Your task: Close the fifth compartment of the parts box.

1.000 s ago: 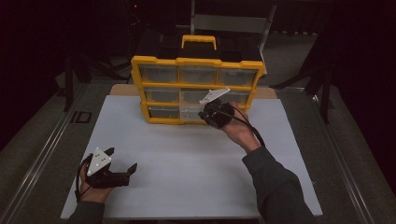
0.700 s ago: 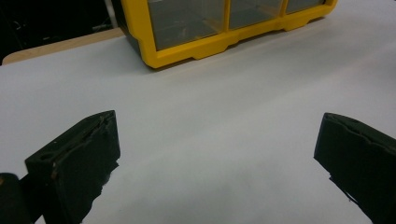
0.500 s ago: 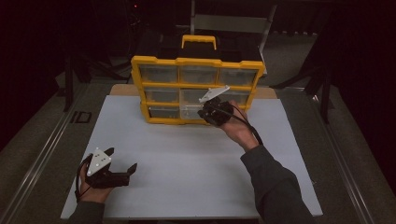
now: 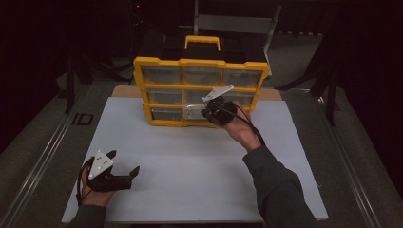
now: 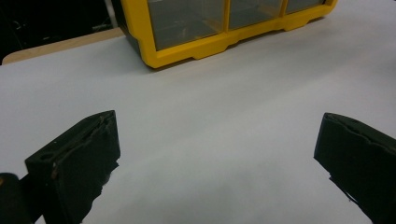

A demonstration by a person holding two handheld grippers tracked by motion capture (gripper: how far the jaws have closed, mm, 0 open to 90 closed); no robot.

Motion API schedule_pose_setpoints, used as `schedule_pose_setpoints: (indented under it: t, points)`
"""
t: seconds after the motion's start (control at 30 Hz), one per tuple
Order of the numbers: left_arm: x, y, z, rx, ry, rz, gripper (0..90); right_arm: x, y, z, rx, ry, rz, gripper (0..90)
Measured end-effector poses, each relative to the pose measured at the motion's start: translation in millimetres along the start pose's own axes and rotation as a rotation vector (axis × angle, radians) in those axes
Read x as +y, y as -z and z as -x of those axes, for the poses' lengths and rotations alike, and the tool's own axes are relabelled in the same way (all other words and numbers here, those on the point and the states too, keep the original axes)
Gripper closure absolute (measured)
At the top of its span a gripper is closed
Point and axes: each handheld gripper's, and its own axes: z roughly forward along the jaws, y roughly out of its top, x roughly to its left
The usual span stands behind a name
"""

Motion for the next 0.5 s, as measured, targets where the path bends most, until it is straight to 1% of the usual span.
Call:
schedule_pose_setpoints:
  t: [0.13,0.33,0.47,0.5]
  points:
    - [0.0,0.0,-0.1,0.001,0.001,0.001,0.5,0.5,-1.5,1.5,-0.002,-0.015,0.003,90.0]
    - [0.0,0.0,-0.1,0.0,0.001,0.002,0.5,3.5,-3.5,4.2,-0.014,-0.018,0.007,90.0]
    - [-0.1,-0.2,-0.4,0.0,0.003,0.001,0.5,5.5,-6.6,5.4,-0.028,0.001,-0.008,90.0]
    - [-0.1,-0.2,-0.3,0.0,0.003,0.001,0.5,6.1,-7.3,5.4,-0.031,-0.001,-0.008,90.0]
